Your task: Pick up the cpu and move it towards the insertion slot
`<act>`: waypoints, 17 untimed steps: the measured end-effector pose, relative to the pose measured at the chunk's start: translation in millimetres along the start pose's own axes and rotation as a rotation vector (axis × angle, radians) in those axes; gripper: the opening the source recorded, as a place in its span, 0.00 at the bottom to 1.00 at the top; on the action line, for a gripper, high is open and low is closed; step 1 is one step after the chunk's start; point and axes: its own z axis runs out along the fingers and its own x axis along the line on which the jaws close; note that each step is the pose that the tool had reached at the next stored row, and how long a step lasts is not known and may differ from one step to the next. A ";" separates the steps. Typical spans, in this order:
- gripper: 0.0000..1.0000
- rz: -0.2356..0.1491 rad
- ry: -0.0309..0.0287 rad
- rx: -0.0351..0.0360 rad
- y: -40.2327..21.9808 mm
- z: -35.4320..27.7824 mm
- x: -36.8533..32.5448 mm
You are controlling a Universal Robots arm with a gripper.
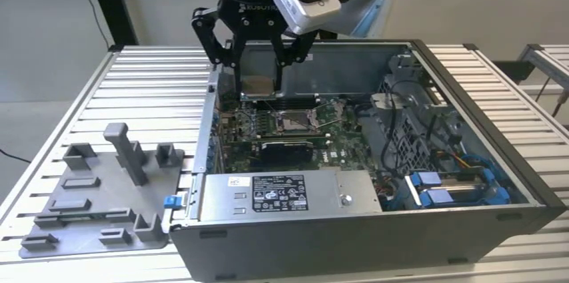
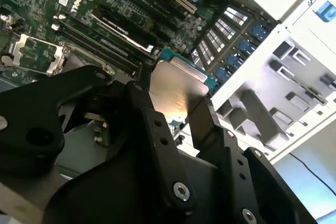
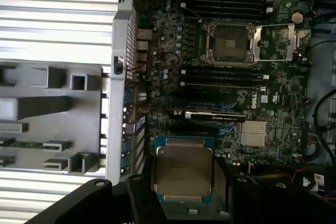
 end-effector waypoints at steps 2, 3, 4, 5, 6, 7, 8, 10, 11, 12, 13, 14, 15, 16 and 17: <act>0.00 0.000 0.0003 0.0000 -0.2 -0.1 -5.1; 0.00 0.000 0.0004 0.0000 -0.3 -0.1 -7.7; 0.00 0.000 0.0004 0.0000 -0.4 -0.1 -10.2; 0.00 0.000 0.0005 -0.0001 -0.5 -0.1 -12.7; 0.00 0.000 0.0007 0.0000 -0.6 -0.2 -15.2; 0.00 0.000 0.0008 0.0000 -0.7 -0.3 -17.7; 0.00 0.000 0.0009 0.0000 -0.8 -0.3 -20.2; 0.00 0.000 0.0011 0.0000 -1.0 -0.4 -25.2; 0.00 0.000 0.0012 -0.0001 -1.1 -0.4 -27.7; 0.00 0.000 0.0013 0.0000 -1.2 -0.4 -30.1; 0.00 0.000 0.0014 0.0000 -1.3 -0.5 -32.5; 0.00 0.000 0.0015 -0.0002 -1.4 -0.5 -35.0; 0.00 0.000 0.0015 -0.0002 -1.4 -0.5 -37.4; 0.00 0.000 0.0017 -0.0001 -1.5 -0.6 -39.8; 0.00 0.000 0.0019 0.0000 -1.6 -0.6 -42.1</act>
